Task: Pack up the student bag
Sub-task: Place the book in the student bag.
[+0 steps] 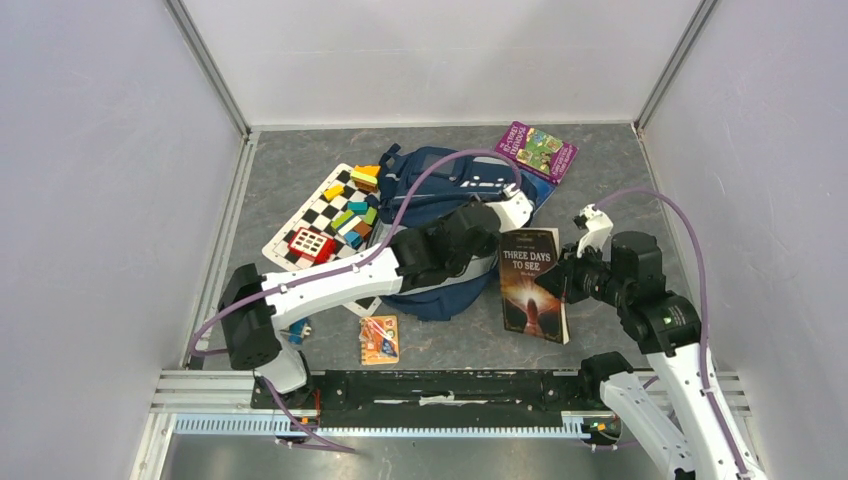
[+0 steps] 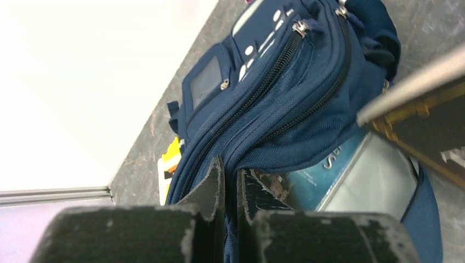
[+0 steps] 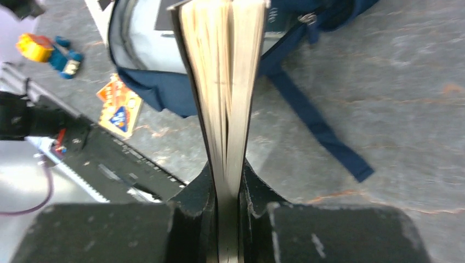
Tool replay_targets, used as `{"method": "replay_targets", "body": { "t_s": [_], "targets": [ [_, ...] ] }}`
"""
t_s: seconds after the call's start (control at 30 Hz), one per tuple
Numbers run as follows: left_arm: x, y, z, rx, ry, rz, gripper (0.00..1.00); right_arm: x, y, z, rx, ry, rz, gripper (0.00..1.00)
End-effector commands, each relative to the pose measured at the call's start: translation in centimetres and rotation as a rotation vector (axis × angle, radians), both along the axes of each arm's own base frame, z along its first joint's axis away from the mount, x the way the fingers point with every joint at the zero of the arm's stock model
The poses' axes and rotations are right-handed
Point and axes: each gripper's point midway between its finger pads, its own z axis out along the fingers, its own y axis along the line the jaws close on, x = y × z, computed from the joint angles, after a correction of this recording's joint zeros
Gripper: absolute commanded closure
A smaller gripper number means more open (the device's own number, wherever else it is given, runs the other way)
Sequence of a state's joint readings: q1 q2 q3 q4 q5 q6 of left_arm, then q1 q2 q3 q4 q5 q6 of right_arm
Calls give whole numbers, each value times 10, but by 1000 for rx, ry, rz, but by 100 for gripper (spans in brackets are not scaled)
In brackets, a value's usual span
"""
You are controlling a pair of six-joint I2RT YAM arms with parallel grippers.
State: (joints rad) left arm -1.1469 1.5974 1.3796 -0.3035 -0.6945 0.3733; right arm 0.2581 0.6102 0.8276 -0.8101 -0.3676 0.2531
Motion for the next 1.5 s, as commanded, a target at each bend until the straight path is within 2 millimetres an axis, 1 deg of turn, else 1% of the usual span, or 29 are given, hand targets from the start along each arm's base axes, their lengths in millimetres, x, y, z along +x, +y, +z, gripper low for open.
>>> {"method": "replay_targets", "body": {
  "t_s": [0.0,0.1,0.13,0.2,0.3,0.47,0.6,0.73,0.83,1.07,1.23,1.37,1.43,1.47],
  "targets": [
    [20,-20,85,-183,-171,39,98,-22,28,11,182,45,100,100],
    [18,-29,92,-237,-142,15,98,-25,33,-4,241,96,75,100],
    [16,-31,92,-250,-131,2,98,-25,37,-10,279,116,81,100],
    [13,-34,89,-259,-109,-16,98,-23,48,-14,376,146,79,100],
    [9,-32,81,-258,-83,-26,98,-15,56,-8,485,133,59,100],
    [0,-32,70,-290,-32,-56,98,6,57,2,565,98,-7,100],
    [-8,-35,69,-315,10,-94,98,25,59,11,705,76,-88,100],
    [-16,-36,66,-343,50,-124,98,47,52,26,843,7,-210,100],
    [-19,-37,67,-365,68,-136,98,56,55,30,917,1,-251,100],
    [-20,-36,66,-383,93,-141,98,70,82,23,926,-7,-313,100],
    [-20,-34,66,-397,106,-140,98,88,91,10,958,-21,-443,100],
    [-20,-34,65,-409,117,-139,98,106,89,10,972,-109,-594,100],
    [-20,-33,64,-405,117,-140,98,117,91,10,949,-143,-645,100],
    [-16,-29,63,-387,97,-124,98,122,95,8,955,-133,-650,100]
  ]
}}
